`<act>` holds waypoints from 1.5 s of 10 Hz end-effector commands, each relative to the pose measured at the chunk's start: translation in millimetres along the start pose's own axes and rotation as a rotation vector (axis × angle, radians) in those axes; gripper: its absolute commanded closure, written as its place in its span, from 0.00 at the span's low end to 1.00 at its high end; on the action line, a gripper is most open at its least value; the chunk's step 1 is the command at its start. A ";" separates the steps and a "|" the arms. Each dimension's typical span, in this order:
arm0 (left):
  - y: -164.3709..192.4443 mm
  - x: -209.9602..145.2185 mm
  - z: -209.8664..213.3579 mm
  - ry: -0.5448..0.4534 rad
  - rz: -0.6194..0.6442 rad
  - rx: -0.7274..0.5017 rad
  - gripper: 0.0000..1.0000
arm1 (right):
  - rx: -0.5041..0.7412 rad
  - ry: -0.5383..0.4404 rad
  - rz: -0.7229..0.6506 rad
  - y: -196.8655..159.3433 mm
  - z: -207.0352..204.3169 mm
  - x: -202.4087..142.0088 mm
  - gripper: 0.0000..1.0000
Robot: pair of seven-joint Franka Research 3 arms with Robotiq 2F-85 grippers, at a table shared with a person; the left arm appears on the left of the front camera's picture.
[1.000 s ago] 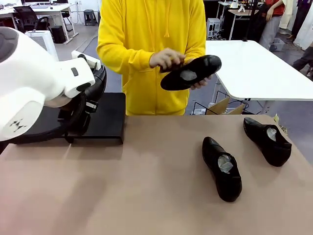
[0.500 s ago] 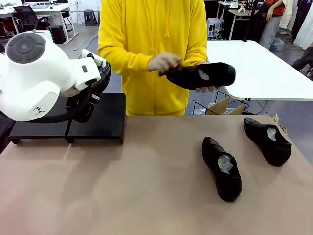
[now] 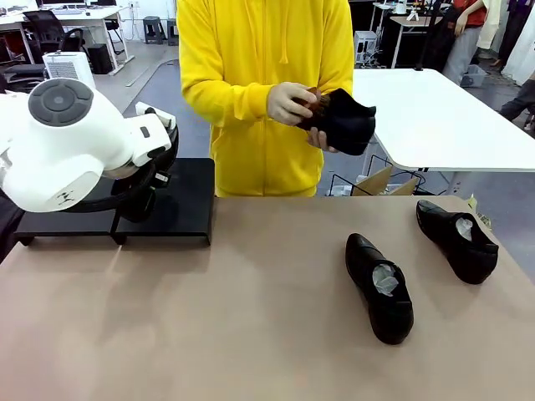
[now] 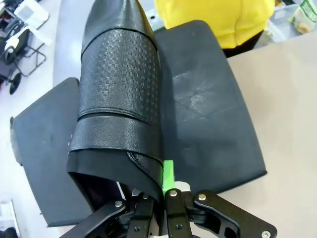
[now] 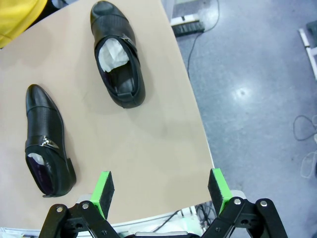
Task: Organize the shoes by placing them on the stand.
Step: Place the Shoe from the middle of the table onto the Shoes Stand.
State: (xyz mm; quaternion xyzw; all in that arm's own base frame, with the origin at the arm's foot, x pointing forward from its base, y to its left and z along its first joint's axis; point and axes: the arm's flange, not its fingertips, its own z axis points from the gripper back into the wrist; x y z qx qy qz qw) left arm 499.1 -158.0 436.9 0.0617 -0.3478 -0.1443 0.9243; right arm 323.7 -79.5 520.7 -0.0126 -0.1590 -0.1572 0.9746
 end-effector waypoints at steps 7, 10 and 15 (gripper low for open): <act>-10.2 -9.7 -39.1 0.016 0.026 0.068 1.00 | 0.002 -0.002 -0.006 0.1 -3.6 -5.9 0.00; -11.5 -9.1 -40.5 0.000 0.062 0.088 0.88 | 0.002 -0.002 -0.006 0.1 -3.6 -5.9 0.00; -6.4 -3.1 -32.9 -0.012 0.114 0.107 0.00 | 0.002 -0.002 -0.006 0.1 -3.6 -5.9 0.00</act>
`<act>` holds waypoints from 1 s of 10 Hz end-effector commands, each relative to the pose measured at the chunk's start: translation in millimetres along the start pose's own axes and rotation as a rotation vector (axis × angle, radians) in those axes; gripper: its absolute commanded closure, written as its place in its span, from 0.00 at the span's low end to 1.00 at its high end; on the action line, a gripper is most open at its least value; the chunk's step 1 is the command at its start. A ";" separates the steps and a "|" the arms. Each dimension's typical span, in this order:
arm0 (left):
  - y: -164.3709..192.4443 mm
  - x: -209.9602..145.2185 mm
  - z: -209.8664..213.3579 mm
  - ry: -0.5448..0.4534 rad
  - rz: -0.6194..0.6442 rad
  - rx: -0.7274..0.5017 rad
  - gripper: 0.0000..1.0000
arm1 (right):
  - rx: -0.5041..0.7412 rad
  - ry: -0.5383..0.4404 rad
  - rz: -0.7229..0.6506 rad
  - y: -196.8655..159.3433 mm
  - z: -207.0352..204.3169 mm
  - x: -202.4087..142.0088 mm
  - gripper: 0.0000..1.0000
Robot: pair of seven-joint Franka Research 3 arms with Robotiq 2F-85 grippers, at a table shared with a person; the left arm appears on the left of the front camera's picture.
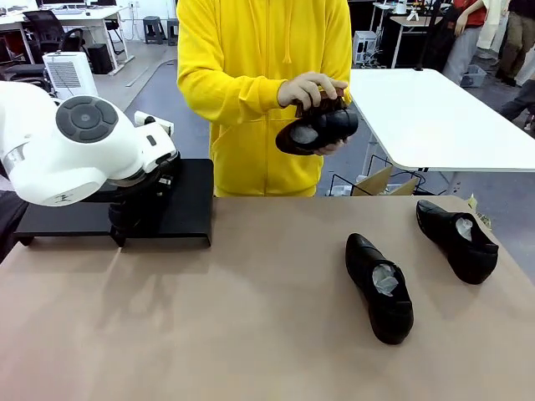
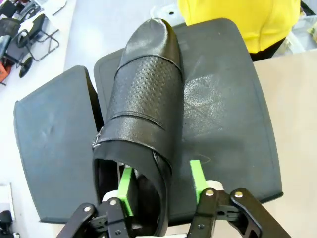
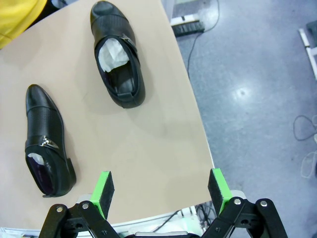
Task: Organize the shoes by placing them on the stand.
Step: Place the Shoe from the middle of the table onto the Shoes Stand, then pick up one Shoe and place it in the middle of the table.
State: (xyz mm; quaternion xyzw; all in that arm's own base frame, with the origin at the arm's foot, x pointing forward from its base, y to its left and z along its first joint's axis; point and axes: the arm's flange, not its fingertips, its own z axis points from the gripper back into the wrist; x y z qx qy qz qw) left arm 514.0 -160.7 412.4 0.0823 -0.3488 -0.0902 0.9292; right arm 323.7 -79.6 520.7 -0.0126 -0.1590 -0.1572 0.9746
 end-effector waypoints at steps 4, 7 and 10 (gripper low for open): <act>1.8 7.7 9.6 -0.018 0.078 -0.010 0.00 | 0.002 -0.002 -0.006 0.1 -3.6 -5.9 0.00; 1.8 7.7 9.6 -0.018 0.078 -0.010 0.00 | 0.002 -0.002 -0.006 0.1 -3.6 -5.9 0.00; 1.8 7.7 9.6 -0.018 0.078 -0.010 0.00 | 0.002 -0.002 -0.006 0.1 -3.6 -5.9 0.00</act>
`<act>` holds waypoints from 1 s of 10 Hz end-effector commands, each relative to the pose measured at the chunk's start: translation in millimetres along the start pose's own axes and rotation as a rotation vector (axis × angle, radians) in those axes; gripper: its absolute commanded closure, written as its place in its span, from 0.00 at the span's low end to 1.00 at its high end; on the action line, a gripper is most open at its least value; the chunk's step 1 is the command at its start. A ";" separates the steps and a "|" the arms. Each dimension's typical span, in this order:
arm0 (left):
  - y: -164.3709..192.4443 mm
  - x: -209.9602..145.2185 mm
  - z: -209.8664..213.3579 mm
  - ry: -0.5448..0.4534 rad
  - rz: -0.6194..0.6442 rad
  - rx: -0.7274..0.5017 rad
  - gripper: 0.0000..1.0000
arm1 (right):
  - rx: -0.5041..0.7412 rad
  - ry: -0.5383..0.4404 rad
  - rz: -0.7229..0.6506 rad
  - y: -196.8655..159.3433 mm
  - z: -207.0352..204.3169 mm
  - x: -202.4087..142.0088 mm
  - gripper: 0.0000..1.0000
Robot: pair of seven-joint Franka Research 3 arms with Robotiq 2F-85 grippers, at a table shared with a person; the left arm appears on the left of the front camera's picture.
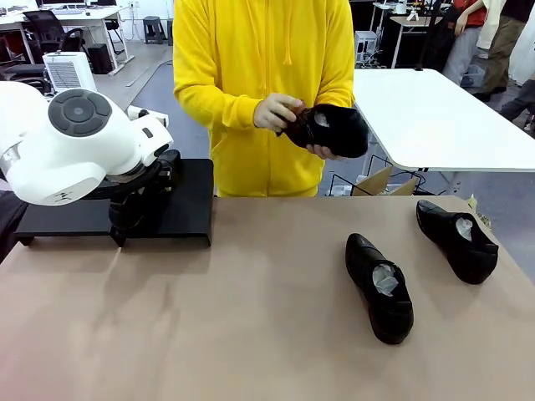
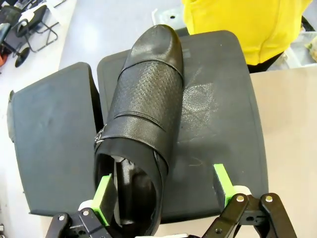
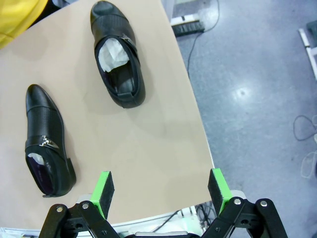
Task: Organize the shoes by placing them on the stand.
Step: Pick up one Shoe and place it in the middle of the table.
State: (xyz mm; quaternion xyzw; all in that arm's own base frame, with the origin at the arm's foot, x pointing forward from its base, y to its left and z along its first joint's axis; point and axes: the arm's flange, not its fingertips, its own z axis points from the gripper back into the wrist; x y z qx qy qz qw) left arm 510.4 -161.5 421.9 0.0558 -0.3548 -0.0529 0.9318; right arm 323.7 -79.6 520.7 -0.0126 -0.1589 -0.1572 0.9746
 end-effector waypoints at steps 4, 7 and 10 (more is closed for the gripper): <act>-3.1 -0.9 58.6 -0.021 0.091 0.012 0.00 | 0.002 -0.002 -0.006 0.1 -3.6 -5.8 0.00; 10.4 -16.1 125.0 0.234 0.227 -0.043 0.00 | 0.002 -0.002 -0.006 0.1 -3.6 -5.8 0.00; 21.9 -42.1 148.8 0.397 0.256 -0.170 0.00 | 0.002 -0.002 -0.006 0.1 -3.6 -5.8 0.00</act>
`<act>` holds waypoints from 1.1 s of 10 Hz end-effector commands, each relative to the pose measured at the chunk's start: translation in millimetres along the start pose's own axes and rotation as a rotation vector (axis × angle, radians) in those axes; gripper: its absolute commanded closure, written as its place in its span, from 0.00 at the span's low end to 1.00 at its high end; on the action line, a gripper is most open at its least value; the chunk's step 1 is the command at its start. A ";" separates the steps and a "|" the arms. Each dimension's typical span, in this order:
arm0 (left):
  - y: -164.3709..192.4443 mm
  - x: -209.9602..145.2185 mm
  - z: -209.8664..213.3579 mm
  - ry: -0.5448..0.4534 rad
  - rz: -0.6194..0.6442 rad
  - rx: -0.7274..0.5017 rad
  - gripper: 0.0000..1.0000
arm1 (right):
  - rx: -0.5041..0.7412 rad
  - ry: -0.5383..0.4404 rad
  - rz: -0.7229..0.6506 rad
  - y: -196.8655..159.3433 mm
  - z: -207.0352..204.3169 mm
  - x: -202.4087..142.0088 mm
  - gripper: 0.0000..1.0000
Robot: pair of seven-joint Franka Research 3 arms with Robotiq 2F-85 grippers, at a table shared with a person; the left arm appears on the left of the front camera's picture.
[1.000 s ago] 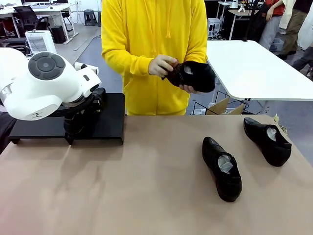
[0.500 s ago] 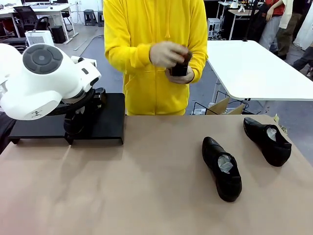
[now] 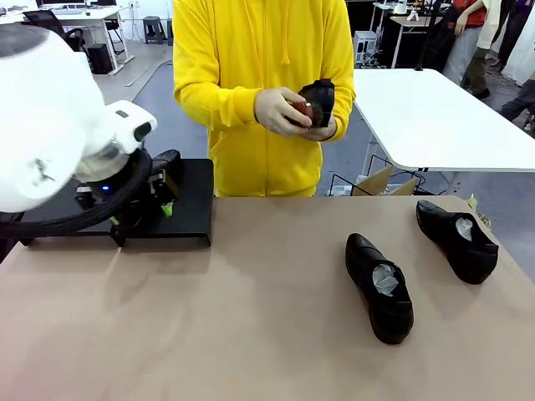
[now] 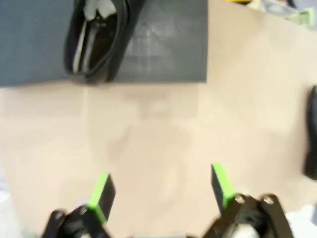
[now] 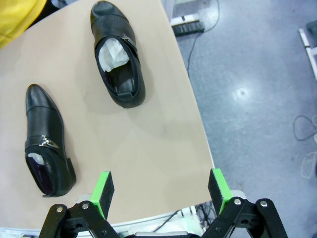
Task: Organize the shoes by placing them on the stand.
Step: Pick up one Shoe and place it in the middle of the table.
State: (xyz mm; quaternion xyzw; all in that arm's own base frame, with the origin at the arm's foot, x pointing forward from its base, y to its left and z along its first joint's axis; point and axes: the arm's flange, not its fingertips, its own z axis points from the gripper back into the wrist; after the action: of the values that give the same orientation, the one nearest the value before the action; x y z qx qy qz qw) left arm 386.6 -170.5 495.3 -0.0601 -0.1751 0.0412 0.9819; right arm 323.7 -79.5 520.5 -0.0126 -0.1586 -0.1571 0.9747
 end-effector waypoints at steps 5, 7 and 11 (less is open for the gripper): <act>24.4 -1.0 23.3 0.041 0.033 -0.030 0.00 | 0.026 0.064 0.224 23.7 -26.9 31.8 0.00; 24.4 -1.0 23.3 0.041 0.033 -0.030 0.00 | 0.202 0.112 0.434 38.2 -54.0 58.9 0.00; 24.4 -1.0 23.3 0.041 0.033 -0.030 0.00 | 0.152 0.093 0.407 51.8 -61.7 46.9 0.00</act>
State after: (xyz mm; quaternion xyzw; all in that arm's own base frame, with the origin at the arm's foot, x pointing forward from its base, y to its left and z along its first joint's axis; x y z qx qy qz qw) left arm 376.0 -145.7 513.5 -0.0703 -0.1579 0.0511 0.9836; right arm 417.1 -48.0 467.8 0.0506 -0.1136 0.0830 0.9888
